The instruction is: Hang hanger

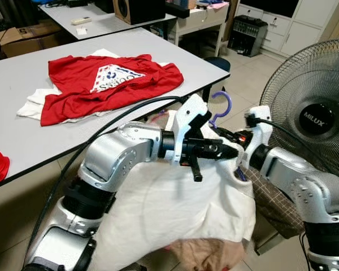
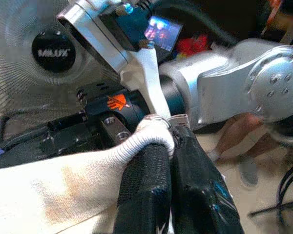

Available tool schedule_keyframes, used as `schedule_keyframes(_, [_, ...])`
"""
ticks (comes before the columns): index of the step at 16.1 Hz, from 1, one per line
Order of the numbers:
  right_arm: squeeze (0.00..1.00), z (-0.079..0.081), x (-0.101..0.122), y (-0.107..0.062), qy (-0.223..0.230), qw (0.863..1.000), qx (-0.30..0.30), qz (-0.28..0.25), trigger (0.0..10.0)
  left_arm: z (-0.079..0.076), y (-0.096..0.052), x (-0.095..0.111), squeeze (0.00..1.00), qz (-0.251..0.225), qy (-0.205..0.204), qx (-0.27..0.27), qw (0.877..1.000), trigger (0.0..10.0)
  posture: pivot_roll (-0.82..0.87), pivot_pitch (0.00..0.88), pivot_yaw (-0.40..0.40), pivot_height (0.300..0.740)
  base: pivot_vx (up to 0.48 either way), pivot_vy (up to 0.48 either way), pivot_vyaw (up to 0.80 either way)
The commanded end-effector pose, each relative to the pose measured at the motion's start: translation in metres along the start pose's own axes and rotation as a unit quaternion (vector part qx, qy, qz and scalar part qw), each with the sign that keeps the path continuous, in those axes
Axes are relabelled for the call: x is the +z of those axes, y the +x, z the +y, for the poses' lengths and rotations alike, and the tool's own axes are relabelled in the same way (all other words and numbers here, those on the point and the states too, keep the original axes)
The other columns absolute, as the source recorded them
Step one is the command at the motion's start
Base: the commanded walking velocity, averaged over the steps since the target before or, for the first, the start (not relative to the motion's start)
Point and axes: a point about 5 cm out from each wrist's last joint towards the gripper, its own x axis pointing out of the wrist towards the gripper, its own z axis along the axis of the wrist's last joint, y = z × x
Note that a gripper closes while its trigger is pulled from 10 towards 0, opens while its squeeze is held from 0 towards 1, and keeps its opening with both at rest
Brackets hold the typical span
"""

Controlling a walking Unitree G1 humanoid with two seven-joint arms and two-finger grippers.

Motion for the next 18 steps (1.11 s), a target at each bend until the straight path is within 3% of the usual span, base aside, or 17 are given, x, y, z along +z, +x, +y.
schedule_keyframes(1, [0.0,0.008,-0.023,0.002,0.001,0.998,0.039,0.049,10.0,0.038,-0.039,0.0,0.0,0.013,0.03,0.196,0.98,0.0,-0.13,0.0,0.029,0.74,0.0,0.0,0.0])
schedule_keyframes(2, [0.0,0.007,-0.024,0.005,-0.015,0.998,0.034,0.055,10.0,0.041,-0.04,-0.009,0.0,0.039,0.04,0.21,0.976,0.0,-0.13,0.0,0.021,0.74,0.0,0.0,0.0])
schedule_keyframes(3, [0.0,0.008,-0.032,0.013,-0.063,0.994,0.029,0.079,10.0,0.036,-0.044,-0.032,0.0,0.092,0.05,0.208,0.973,0.0,-0.13,0.0,-0.004,0.74,0.0,0.0,0.0])
schedule_keyframes(5, [0.0,0.002,-0.037,0.017,-0.051,0.995,0.003,0.08,10.0,0.016,-0.041,-0.024,0.0,0.035,0.013,0.166,0.985,0.0,-0.11,0.0,-0.034,0.74,0.0,0.0,0.0])
schedule_keyframes(8, [0.0,0.001,-0.038,0.017,-0.1,0.991,0.021,0.084,10.0,-0.001,-0.045,-0.003,0.0,-0.073,0.012,0.095,0.993,0.0,-0.1,0.0,-0.056,0.74,0.0,0.0,0.0])
schedule_keyframes(11, [0.0,0.003,-0.029,0.008,-0.064,0.993,0.09,0.034,10.0,-0.01,-0.064,-0.011,0.0,-0.064,0.007,0.019,0.998,0.0,-0.1,0.0,-0.045,0.74,0.0,0.0,0.0])
schedule_keyframes(13, [0.0,0.004,-0.033,0.002,-0.076,0.988,0.127,0.044,10.0,-0.012,-0.068,-0.007,0.0,-0.105,-0.025,-0.026,0.994,0.0,-0.11,0.0,-0.024,0.74,0.0,0.0,0.0])
schedule_keyframes(15, [0.0,0.006,-0.036,-0.003,-0.082,0.984,0.149,0.048,10.0,-0.01,-0.069,-0.006,0.0,-0.119,-0.028,-0.052,0.991,0.0,-0.11,0.0,-0.015,0.74,0.0,0.0,0.0])
schedule_keyframes(17, [0.0,0.006,-0.034,-0.007,-0.08,0.983,0.157,0.044,10.0,-0.002,-0.07,-0.013,0.0,-0.088,-0.025,-0.031,0.995,0.0,-0.12,0.0,-0.009,0.74,0.0,0.0,0.0])
schedule_keyframes(18, [0.0,0.005,-0.033,-0.009,-0.08,0.983,0.16,0.041,10.0,0.001,-0.07,-0.021,0.0,-0.047,-0.01,-0.02,0.999,0.0,-0.12,0.0,0.001,0.74,0.0,0.0,0.0])
